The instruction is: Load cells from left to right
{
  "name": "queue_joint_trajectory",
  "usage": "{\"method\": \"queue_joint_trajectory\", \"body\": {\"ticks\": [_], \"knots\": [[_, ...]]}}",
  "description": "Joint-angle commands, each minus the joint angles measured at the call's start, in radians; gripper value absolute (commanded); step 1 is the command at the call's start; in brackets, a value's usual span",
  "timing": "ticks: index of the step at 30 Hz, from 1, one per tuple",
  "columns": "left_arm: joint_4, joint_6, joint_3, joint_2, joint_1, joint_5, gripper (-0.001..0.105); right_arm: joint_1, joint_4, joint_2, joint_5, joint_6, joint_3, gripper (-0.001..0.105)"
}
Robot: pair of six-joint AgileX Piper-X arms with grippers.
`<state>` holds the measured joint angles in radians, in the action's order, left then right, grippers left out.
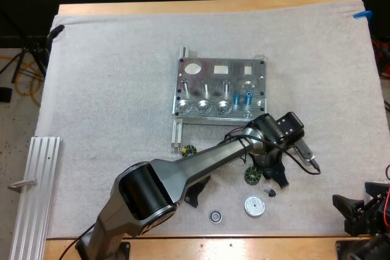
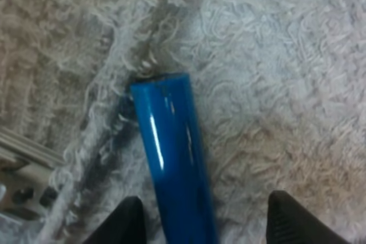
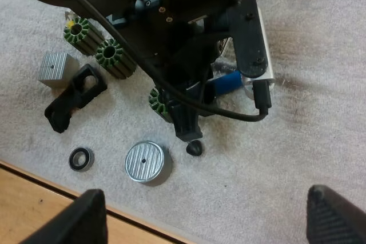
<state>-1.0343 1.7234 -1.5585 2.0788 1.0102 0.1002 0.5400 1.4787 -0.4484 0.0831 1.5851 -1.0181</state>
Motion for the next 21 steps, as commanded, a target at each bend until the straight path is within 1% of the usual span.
{"method": "queue_joint_trajectory", "body": {"ticks": [1, 5, 6, 9, 11, 12, 13, 14, 16, 21], "knots": [[-0.025, 0.015, -0.004, 0.003, 0.002, 0.002, 0.047, 0.0, -0.01, 0.004, 0.004, 0.011, 0.0, 0.07], [-0.05, 0.026, -0.008, 0.028, 0.002, -0.007, 0.047, 0.0, -0.01, 0.004, 0.004, 0.011, 0.0, 0.07], [-0.054, 0.026, -0.017, 0.028, 0.005, -0.02, 0.046, 0.0, -0.01, 0.004, 0.004, 0.011, 0.0, 0.07], [-0.054, 0.026, -0.039, 0.028, 0.005, -0.017, 0.044, 0.0, -0.01, 0.004, 0.004, 0.011, 0.0, 0.07], [-0.053, 0.023, -0.054, 0.028, 0.005, -0.017, 0.038, 0.0, -0.01, 0.004, 0.004, 0.011, 0.0, 0.07], [-0.053, 0.023, -0.062, 0.028, 0.005, -0.017, 0.033, 0.0, -0.01, 0.004, 0.004, 0.011, 0.0, 0.07], [-0.053, 0.023, -0.069, 0.028, 0.005, -0.017, 0.024, 0.0, -0.01, 0.004, 0.004, 0.011, 0.0, 0.07], [-0.053, 0.023, -0.07, 0.028, 0.005, -0.017, 0.019, 0.0, -0.01, 0.004, 0.004, 0.011, 0.0, 0.07], [-0.053, 0.023, -0.075, 0.028, 0.005, -0.019, 0.0, 0.0, -0.01, 0.004, 0.004, 0.011, 0.0, 0.07], [-0.065, -0.009, -0.075, 0.028, 0.005, -0.015, 0.0, 0.0, -0.01, 0.004, 0.004, 0.011, 0.0, 0.07]]}}
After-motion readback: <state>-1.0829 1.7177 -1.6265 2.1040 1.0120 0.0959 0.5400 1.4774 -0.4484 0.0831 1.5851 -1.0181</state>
